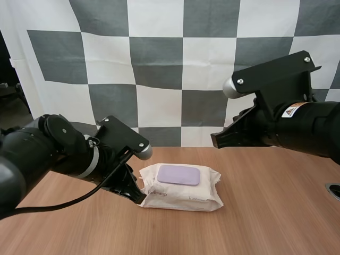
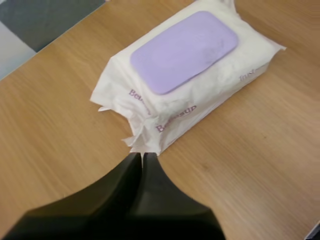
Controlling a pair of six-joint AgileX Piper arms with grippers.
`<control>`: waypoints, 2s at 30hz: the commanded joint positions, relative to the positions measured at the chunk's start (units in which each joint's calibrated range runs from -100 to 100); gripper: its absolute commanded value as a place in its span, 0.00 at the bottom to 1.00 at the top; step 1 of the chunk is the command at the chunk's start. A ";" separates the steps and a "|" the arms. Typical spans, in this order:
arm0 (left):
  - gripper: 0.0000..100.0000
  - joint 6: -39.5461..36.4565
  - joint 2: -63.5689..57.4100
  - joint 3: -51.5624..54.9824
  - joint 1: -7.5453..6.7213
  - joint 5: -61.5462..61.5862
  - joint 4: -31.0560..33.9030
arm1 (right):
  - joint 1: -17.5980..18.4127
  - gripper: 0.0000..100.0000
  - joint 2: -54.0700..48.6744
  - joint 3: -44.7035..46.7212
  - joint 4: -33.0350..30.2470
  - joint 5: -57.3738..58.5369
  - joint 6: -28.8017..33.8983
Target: Open the wet wipes lid
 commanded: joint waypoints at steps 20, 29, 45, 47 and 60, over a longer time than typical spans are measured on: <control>1.00 34.60 8.21 10.58 0.01 -7.25 -18.98 | -0.04 0.00 0.03 -0.09 -0.85 0.65 -5.93; 1.00 47.69 14.81 12.56 0.01 -19.15 -33.16 | -0.04 0.00 0.03 -0.09 -1.26 2.67 -6.95; 1.00 51.49 31.73 8.93 0.01 -23.35 -40.28 | -0.04 0.00 0.03 -0.09 -1.71 3.94 -7.17; 1.00 51.49 33.08 8.24 0.01 -22.51 -41.61 | -0.04 0.00 0.03 -0.09 -1.71 3.94 -7.30; 1.00 51.49 39.92 6.07 0.01 -18.49 -44.35 | -0.04 0.00 0.03 -0.09 -1.71 4.46 -8.07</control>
